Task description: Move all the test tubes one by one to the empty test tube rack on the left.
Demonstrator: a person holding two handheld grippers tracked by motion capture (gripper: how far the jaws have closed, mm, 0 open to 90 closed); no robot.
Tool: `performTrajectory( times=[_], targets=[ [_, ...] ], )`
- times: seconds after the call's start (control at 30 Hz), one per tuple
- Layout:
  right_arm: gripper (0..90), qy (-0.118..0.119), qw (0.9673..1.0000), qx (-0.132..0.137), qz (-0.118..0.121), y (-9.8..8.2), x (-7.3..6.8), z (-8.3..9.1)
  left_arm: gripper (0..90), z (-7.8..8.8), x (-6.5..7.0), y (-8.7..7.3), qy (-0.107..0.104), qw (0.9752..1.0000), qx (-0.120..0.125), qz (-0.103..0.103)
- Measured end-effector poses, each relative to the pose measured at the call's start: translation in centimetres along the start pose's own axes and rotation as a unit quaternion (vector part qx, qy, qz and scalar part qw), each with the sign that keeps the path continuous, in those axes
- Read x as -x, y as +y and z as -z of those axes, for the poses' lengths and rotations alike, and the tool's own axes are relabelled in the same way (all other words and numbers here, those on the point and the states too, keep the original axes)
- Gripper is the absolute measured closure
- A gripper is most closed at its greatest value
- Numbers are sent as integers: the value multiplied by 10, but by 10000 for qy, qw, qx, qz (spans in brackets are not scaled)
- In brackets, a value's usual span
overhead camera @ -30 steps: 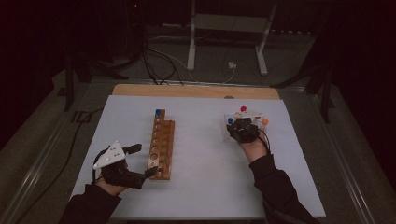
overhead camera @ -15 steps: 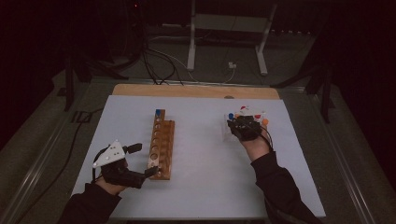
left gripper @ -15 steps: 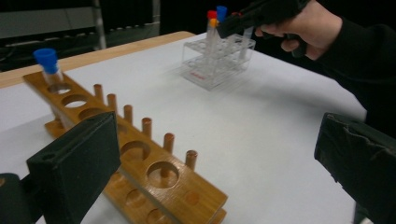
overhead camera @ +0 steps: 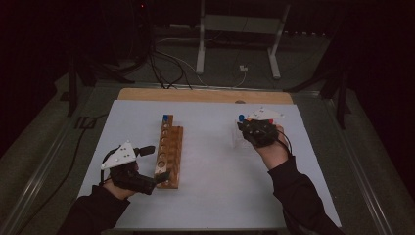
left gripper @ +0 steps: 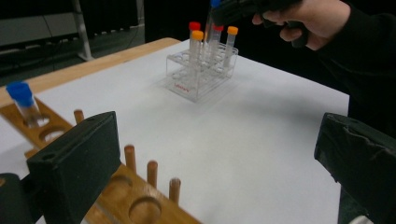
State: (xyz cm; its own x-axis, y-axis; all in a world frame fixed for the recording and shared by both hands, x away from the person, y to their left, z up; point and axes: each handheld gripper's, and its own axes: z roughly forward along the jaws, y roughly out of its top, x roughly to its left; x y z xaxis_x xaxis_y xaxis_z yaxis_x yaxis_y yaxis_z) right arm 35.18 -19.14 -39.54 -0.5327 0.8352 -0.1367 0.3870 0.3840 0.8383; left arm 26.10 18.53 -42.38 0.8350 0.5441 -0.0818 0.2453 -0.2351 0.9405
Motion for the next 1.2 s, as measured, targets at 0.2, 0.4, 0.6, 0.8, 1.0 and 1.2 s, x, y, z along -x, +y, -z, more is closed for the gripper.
performTrajectory(
  times=[0.2, 0.4, 0.6, 0.8, 1.0, 1.2],
  targets=[
    [774, 233, 9997, 48, 62, -3, -10, 7, 12, -9, 2, 13, -169, 9998, -17, -107],
    [774, 473, 9987, 21, 168, -9, -25, 11, 12, -19, 3, 20, -286, 9994, -91, -152],
    [774, 704, 9971, -20, 272, -15, -39, 14, 14, -29, 1, 26, -378, 9991, -103, -144],
    [774, 905, 9954, -40, 311, -20, -49, 14, 16, -40, 4, 33, -480, 9984, -152, -243],
    [774, 1052, 9938, -70, 353, -24, -58, 16, 19, -50, 4, 39, -599, 9978, -147, -244],
    [774, 1212, 9918, -58, 402, -27, -68, 18, 22, -63, 7, 46, -712, 9970, -144, -284]
  ],
)
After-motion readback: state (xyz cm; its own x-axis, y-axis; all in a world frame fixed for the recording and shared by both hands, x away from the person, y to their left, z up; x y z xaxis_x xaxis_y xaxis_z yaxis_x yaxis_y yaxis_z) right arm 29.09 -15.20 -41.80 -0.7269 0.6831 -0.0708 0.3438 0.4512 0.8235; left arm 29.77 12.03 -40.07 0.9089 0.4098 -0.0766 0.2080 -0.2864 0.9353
